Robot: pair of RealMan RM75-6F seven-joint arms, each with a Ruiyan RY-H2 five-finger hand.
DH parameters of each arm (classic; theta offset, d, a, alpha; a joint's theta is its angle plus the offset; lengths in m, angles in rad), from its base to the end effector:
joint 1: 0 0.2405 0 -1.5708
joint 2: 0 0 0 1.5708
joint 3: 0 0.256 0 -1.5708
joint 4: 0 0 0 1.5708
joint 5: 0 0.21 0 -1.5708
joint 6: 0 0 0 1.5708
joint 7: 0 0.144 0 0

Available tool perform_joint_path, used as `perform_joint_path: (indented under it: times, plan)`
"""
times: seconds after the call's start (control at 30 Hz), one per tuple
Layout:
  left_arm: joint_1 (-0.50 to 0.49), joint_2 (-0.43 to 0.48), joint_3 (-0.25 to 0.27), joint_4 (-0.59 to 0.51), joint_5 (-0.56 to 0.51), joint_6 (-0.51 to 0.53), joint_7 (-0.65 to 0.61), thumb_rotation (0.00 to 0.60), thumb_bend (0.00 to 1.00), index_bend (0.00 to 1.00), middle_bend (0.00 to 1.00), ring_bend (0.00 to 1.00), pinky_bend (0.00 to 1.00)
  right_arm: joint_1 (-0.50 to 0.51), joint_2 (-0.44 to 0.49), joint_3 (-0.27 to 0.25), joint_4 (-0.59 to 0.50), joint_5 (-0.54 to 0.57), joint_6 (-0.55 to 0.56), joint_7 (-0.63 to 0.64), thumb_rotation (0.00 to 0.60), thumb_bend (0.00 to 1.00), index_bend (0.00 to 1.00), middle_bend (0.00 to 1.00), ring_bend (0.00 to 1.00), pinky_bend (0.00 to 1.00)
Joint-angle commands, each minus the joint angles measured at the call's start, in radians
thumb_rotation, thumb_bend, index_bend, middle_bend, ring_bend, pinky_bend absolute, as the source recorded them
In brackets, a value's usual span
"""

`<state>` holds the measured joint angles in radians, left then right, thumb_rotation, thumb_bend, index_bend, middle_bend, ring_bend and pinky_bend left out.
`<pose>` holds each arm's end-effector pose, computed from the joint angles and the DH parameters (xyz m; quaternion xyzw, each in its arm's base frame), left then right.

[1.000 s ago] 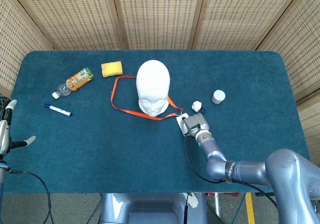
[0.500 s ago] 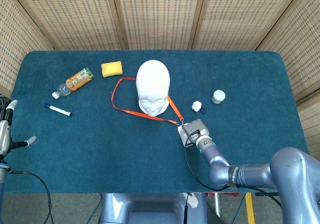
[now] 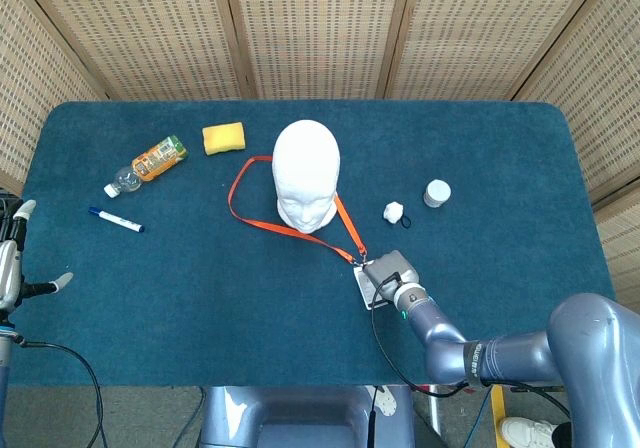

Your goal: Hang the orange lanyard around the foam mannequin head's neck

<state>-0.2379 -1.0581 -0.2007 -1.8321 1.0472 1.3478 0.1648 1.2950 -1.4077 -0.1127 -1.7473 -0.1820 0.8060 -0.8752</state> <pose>-0.2875 0.2440 0.1748 -0.5033 -0.4656 -0.3657 0.6294 -0.1124 -0.3326 -0.0290 0.8585 -0.3444 0.0611 0.3750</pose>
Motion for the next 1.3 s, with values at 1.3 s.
perform_joint_path:
  times: [1.3]
  plan:
    - [0.001, -0.001, 0.003, -0.005, 0.003, 0.005, 0.008, 0.6, 0.1, 0.0, 0.0, 0.0, 0.0, 0.018, 0.075, -0.127, -0.207, -0.152, 0.028, 0.046, 0.6, 1.0, 0.26, 0.71, 0.84, 1.0]
